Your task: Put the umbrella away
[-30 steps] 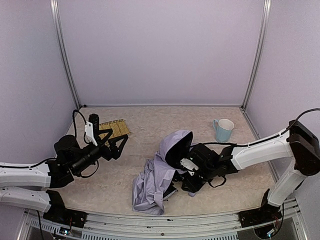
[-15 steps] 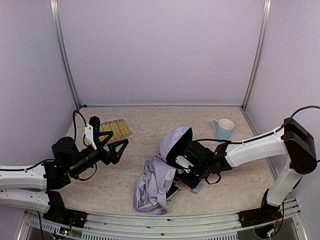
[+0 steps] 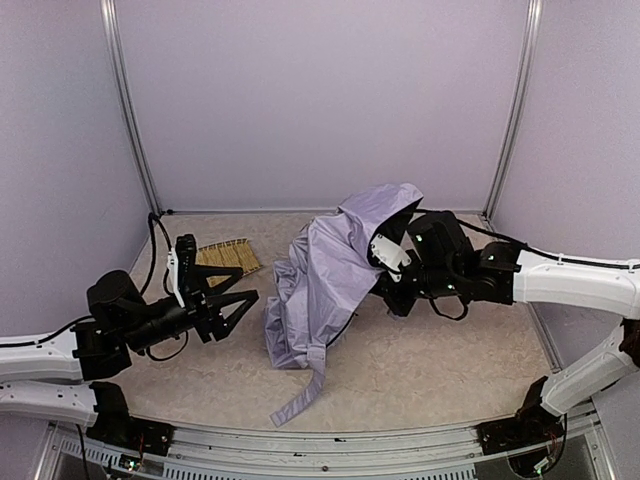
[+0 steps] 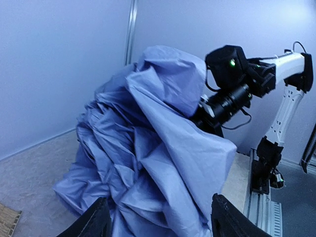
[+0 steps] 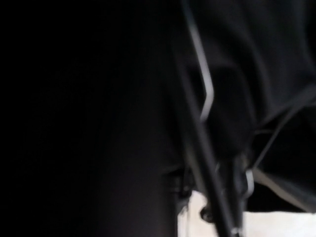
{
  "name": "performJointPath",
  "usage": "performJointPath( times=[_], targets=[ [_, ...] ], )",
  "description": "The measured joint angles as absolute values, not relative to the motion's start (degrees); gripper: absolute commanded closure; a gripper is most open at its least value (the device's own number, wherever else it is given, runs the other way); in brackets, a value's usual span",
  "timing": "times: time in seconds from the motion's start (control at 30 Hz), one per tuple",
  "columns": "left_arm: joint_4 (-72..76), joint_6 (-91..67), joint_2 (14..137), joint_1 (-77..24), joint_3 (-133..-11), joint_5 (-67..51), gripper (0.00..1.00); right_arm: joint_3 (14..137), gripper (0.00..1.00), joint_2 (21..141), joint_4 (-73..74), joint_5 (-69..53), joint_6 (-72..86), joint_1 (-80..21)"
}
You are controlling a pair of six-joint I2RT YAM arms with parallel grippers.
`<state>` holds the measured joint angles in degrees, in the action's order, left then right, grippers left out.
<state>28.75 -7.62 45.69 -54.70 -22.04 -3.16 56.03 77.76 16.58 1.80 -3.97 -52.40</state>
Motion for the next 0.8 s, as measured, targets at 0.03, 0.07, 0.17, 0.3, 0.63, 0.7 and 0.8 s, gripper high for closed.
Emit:
performJointPath(
  times=[0.03, 0.07, 0.17, 0.3, 0.63, 0.7, 0.8],
  targets=[
    [28.82, -7.64, 45.74, -55.18, -22.04, -4.69, 0.36, 57.28, 1.00, 77.52, 16.80, 1.85, -4.27, -51.83],
    [28.88, -7.38, 45.91, -55.92, -22.04, -6.26, 0.38, 58.81, 1.00, 77.47, 17.21, 2.07, -4.45, -51.33],
    [30.04, -6.26, 47.35, -59.66, -22.00, -9.91, 0.40, 64.05, 1.00, 77.47, 19.51, 2.66, -4.67, -50.41],
    [34.37, -3.60, 51.48, -63.18, -20.56, -11.03, 0.37, 71.44, 1.00, 77.47, 21.91, 2.02, -5.13, -50.06],
    [50.94, 1.52, 67.20, -63.18, -15.57, -5.08, 0.12, 81.73, 1.00, 77.54, 26.13, -3.42, -7.62, -50.06],
    [53.19, 1.89, 70.70, -63.00, -16.84, -4.89, 0.11, 82.94, 1.00, 77.69, 26.74, -4.47, -8.10, -50.06],
    [55.72, 2.11, 74.59, -62.72, -18.98, -5.26, 0.11, 84.07, 1.00, 77.84, 26.76, -6.09, -8.54, -50.06]
  ],
)
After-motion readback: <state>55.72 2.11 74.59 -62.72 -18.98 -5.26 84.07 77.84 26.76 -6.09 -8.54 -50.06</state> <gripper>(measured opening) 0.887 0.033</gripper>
